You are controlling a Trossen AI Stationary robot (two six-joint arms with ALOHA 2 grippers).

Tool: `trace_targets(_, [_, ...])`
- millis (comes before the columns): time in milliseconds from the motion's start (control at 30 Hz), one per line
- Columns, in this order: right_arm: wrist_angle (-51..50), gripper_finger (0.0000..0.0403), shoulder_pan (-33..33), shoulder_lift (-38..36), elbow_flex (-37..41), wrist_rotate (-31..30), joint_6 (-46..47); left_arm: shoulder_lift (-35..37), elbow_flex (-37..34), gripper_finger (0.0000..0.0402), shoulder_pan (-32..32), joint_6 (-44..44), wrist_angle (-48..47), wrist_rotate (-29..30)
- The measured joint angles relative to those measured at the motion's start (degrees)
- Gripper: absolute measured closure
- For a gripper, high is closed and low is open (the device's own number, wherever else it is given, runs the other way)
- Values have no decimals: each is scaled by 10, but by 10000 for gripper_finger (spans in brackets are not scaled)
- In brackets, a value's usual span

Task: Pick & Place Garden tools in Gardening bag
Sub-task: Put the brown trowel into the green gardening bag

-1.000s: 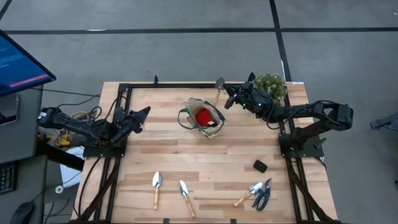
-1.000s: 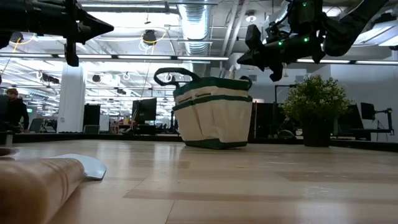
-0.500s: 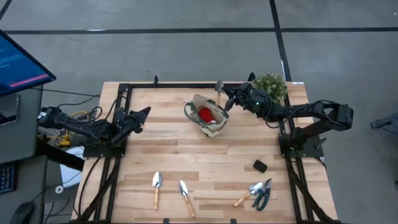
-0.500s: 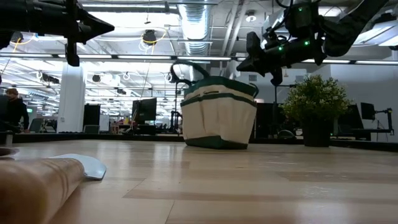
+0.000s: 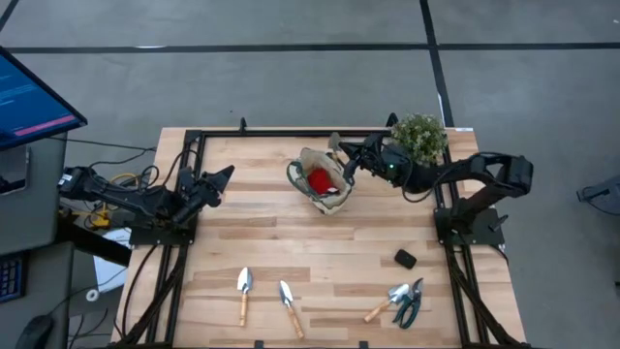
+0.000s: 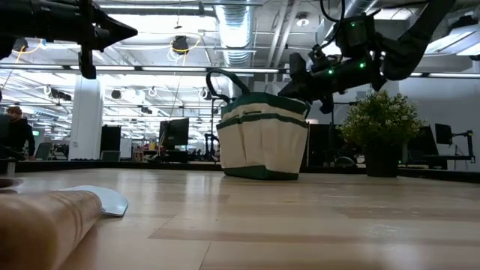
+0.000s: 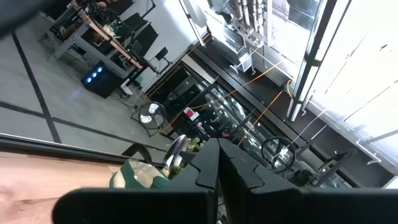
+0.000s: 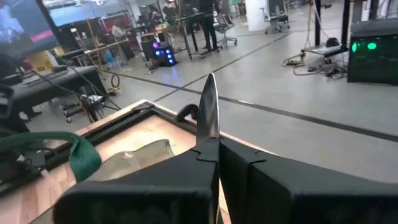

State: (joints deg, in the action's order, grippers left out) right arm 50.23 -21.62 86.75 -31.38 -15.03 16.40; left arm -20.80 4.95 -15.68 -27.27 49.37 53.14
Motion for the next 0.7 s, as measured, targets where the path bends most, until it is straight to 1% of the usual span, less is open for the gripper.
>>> trace_targets(100, [26, 403, 4, 15, 0, -8, 1, 0, 0, 395, 0, 0, 2, 0])
trace_targets(233, [13, 403, 3, 19, 0, -15, 1, 0, 0, 395, 0, 3, 5, 0])
trace_targets(533, [27, 403, 10, 74, 0, -13, 10, 0, 0, 395, 0, 19, 11, 0])
trace_targets(700, [29, 403, 10, 74, 0, -8, 10, 0, 0, 395, 0, 19, 12, 0])
